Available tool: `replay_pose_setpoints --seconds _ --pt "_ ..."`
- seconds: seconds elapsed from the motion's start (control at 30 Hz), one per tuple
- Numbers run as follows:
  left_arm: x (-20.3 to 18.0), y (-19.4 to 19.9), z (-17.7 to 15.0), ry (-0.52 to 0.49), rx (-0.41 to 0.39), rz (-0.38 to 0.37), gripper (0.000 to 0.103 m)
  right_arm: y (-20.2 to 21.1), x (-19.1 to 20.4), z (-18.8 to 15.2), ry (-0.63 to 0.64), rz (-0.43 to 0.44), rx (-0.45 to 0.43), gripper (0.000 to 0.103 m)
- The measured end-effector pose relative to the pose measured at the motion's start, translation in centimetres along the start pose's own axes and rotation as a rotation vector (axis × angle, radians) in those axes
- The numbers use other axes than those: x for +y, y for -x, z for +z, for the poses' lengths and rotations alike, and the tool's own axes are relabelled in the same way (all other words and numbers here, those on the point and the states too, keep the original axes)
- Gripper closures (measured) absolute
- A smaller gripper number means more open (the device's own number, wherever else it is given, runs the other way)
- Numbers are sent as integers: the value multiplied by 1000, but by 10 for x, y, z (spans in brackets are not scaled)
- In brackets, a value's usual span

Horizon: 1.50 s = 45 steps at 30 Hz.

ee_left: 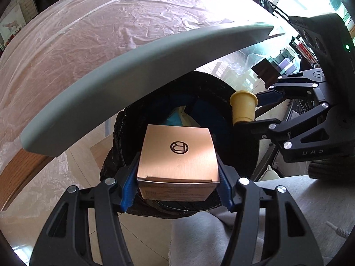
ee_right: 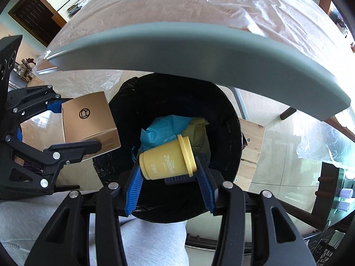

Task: Collect trash

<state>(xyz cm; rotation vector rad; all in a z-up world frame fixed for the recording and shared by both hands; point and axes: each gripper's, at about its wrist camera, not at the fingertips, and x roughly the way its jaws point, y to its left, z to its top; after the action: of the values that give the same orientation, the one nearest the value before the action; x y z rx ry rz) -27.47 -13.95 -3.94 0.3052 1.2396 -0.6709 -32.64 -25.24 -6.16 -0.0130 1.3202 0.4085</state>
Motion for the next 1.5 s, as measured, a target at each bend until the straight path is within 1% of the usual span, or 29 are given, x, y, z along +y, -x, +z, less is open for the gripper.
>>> replay_pose_setpoints --seconds 0.03,0.07,0.1,0.13,0.17,0.27,0.33,0.4,0.43,0.47,0.5,0.57,0.6,0.63,0.67,0.7,0.73,0.8,0.9,0.97,1.07,1.2,1.27,1.33,1.4,1.5 --pt "1 -1 0 2 2 -27 42 -1 0 0 0 7 0 56" --pt "1 -1 1 8 -2 -34 42 -1 -1 -1 -2 19 -6 52" --pt "3 -2 1 17 -6 -32 41 0 -2 -1 -6 24 -9 45" --pt "4 -2 2 25 -3 -37 35 0 -3 -1 -10 21 -11 29" --pt "6 -1 4 34 -2 -40 27 1 -5 -2 -19 9 -12 26" --pt "9 7 5 47 -4 -68 26 6 -8 -4 -13 8 -8 26" --pt "10 15 6 39 -7 -69 26 16 -9 -5 -1 5 -11 26" --pt "11 28 8 36 -22 -84 26 33 -10 -4 1 33 -33 25" --pt "12 40 9 40 -39 -113 25 43 -11 -3 3 47 -50 24" --pt "13 51 12 44 -61 -142 23 54 -13 0 3 69 -73 21" --pt "16 68 15 47 -102 -166 20 70 -16 4 4 99 -112 18" --pt "21 95 25 61 -189 -169 9 96 -23 15 2 106 -186 13" --pt "24 106 29 70 -227 -176 7 110 -29 23 -4 100 -231 11" --pt "33 121 37 89 -286 -174 5 117 -33 31 -11 86 -258 8" --pt "42 129 43 111 -321 -143 3 128 -43 43 -30 38 -305 4" --pt "52 135 51 142 -358 -92 3 133 -49 50 -43 4 -331 4" --pt "62 137 59 171 -392 -47 3 137 -62 63 -69 -59 -374 4" --pt "85 132 76 245 -422 60 3 137 -84 88 -102 -142 -431 4" --pt "122 115 105 332 -439 141 3 120 -116 125 -139 -256 -447 4" --pt "146 102 117 382 -430 159 3 108 -137 145 -155 -310 -437 4" --pt "180 82 128 459 -411 179 3 87 -162 171 -179 -336 -403 4" --pt "200 63 141 464 -368 269 3 71 -188 195 -201 -384 -382 4" --pt "210 54 145 458 -339 301 3 67 -199 197 -216 -377 -378 4" --pt "221 48 147 467 -321 319 3 64 -211 198 -231 -389 -369 4" --pt "227 43 148 484 -320 318 3 63 -216 198 -241 -394 -370 4" --pt "234 38 148 503 -319 336 3 58 -225 200 -261 -380 -376 4"
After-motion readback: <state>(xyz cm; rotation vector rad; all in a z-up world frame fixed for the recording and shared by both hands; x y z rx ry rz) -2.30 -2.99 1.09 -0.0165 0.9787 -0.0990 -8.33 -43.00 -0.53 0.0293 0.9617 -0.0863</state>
